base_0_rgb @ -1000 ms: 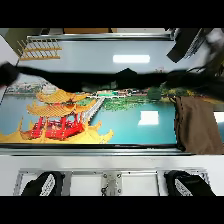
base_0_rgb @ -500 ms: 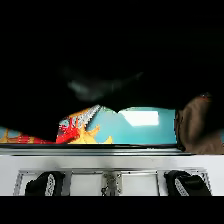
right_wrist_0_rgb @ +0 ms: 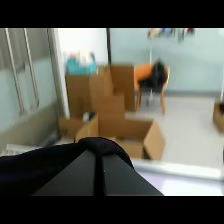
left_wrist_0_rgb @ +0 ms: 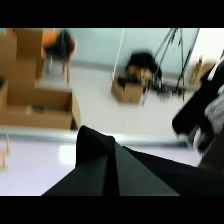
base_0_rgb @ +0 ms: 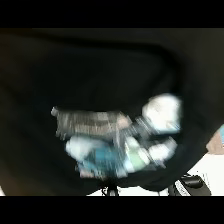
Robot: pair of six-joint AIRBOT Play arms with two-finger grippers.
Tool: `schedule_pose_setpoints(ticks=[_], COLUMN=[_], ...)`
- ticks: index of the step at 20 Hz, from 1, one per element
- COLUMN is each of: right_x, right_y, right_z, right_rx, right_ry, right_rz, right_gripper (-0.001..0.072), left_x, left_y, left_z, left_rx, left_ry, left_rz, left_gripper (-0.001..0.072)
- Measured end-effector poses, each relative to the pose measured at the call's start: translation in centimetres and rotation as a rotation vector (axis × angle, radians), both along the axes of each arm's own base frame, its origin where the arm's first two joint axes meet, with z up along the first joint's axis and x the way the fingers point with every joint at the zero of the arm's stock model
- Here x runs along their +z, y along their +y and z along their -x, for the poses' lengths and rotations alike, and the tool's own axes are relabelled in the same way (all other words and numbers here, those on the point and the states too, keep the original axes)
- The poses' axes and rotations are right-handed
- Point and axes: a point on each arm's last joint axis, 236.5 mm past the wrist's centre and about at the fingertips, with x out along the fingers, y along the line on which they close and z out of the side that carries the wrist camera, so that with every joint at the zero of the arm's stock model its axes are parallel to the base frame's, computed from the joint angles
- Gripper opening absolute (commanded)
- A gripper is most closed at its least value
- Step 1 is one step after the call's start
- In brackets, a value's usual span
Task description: Fold the clothes and pants, and hang the long-sleeved shirts on hangers.
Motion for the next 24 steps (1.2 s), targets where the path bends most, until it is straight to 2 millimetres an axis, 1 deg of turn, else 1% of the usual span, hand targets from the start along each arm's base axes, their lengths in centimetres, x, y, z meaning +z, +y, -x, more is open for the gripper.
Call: schedule_pose_setpoints(ticks=[1, 2, 3, 4, 6, 7, 8, 10, 11, 12, 13, 14, 15, 17, 19, 21, 23, 24], right_x=[-2.5, -5.5, -8.6, -12.3, -19.5, -23.6, -27.8, -34.9, -37.6, -40.2, -42.2, -43.7, -44.5, -45.3, -45.1, -44.6, -44.5, -45.1], right_y=[0.4, 0.7, 1.1, 1.4, 1.8, 2.0, 2.1, 2.2, 2.2, 2.2, 2.3, 2.3, 2.3, 1.9, 1.4, 0.9, 0.6, 0.5], right_z=[-2.9, -5.9, -8.6, -11.5, -16.3, -18.6, -20.7, -24.0, -25.6, -27.1, -28.4, -29.8, -30.9, -32.6, -33.5, -33.6, -32.7, -31.9], right_rx=[0.008, 0.016, 0.024, 0.031, 0.043, 0.047, 0.048, 0.041, 0.033, 0.023, 0.016, 0.005, -0.007, -0.032, -0.049, -0.061, -0.06, -0.058], right_ry=[0.093, 0.198, 0.297, 0.409, 0.605, 0.704, 0.796, 0.923, 0.953, 0.973, 0.982, 0.97, 0.952, 0.911, 0.878, 0.862, 0.885, 0.915], right_rz=[0.012, 0.021, 0.031, 0.039, 0.058, 0.064, 0.07, 0.068, 0.058, 0.045, 0.028, 0.003, -0.015, -0.045, -0.062, -0.054, -0.017, 0.011], right_gripper=[0.0015, 0.0015, 0.0015, 0.0015, 0.0015, 0.0015, 0.0015, 0.0015, 0.0015, 0.0015, 0.0015, 0.0015, 0.0015, 0.0015, 0.0015, 0.0014, 0.0014, 0.0014], left_x=[-3.1, -6.3, -10.1, -13.6, -21.3, -25.2, -28.7, -35.1, -37.8, -39.9, -41.7, -43.1, -43.9, -44.7, -44.5, -43.8, -43.8, -44.1], left_y=[1.0, 1.7, 2.3, 2.7, 2.8, 2.7, 2.5, 2.0, 1.8, 1.6, 1.3, 1.1, 0.9, 1.0, 1.3, 1.9, 2.5, 2.7], left_z=[-2.9, -5.5, -8.1, -10.4, -14.6, -16.6, -18.4, -21.9, -23.6, -25.1, -26.6, -28.2, -29.5, -32.0, -33.5, -34.0, -33.3, -32.6], left_rx=[-0.008, -0.02, -0.034, -0.049, -0.081, -0.089, -0.093, -0.087, -0.081, -0.076, -0.071, -0.067, -0.064, -0.059, -0.058, -0.059, -0.061, -0.059], left_ry=[0.1, 0.196, 0.301, 0.395, 0.573, 0.649, 0.71, 0.794, 0.82, 0.835, 0.842, 0.842, 0.834, 0.808, 0.786, 0.775, 0.795, 0.812], left_rz=[0.03, 0.06, 0.093, 0.125, 0.187, 0.216, 0.237, 0.271, 0.279, 0.281, 0.284, 0.283, 0.279, 0.273, 0.271, 0.27, 0.273, 0.277], left_gripper=[0.0008, 0.0007, 0.0007, 0.0007, 0.0007, 0.0007, 0.0008, 0.0008, 0.0008, 0.0008, 0.0007, 0.0008, 0.0007, 0.0007, 0.0007, 0.0006, 0.0006, 0.0006])
